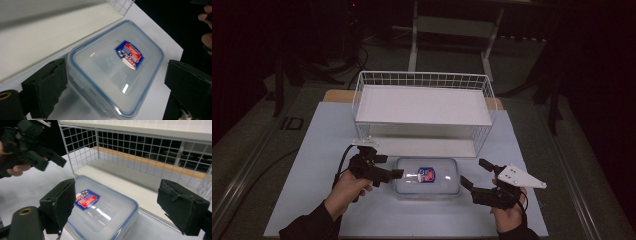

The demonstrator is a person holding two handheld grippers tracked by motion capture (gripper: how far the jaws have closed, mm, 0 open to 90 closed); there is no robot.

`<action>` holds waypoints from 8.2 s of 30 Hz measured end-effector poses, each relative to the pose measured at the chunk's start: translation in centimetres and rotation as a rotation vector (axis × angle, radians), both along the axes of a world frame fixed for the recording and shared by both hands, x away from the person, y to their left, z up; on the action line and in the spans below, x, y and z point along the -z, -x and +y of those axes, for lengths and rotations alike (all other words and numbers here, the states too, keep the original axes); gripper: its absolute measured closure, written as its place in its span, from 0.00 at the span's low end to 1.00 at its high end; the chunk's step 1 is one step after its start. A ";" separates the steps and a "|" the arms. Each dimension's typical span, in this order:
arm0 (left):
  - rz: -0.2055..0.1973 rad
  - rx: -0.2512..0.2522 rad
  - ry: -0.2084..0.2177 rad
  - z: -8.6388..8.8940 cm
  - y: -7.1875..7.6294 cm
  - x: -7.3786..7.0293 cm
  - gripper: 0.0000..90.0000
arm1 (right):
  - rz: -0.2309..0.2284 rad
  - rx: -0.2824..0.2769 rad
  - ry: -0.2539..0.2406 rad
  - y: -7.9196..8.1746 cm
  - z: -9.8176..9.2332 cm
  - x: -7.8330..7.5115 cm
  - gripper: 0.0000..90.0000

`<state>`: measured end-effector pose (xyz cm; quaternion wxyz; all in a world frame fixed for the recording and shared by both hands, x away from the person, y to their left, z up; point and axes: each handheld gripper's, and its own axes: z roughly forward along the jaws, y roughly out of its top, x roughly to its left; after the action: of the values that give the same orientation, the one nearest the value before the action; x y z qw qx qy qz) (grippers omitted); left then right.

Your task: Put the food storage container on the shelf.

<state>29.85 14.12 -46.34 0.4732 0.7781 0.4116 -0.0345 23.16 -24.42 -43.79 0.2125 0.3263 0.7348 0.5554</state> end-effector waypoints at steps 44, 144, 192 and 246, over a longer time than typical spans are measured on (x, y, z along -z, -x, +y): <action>0.283 0.062 0.111 1.0 -0.1 4.1 0.61 | 0.396 -0.059 0.012 -3.7 0.1 4.7 0.23; -0.084 -0.150 0.089 -0.4 -6.0 2.8 0.59 | 0.439 -0.025 -0.159 -14.1 0.8 5.7 0.50; -0.194 -0.182 0.089 -0.8 -4.3 3.0 0.16 | 0.318 0.146 -0.094 -12.3 2.7 4.8 0.32; -0.366 -0.113 0.032 0.5 3.7 3.2 0.00 | 0.332 -0.007 0.032 -12.9 10.8 7.1 1.00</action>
<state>26.11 14.60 -49.54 0.5537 0.7393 0.3613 0.1277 36.10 -13.58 -50.85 0.0914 0.4078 0.7696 0.4827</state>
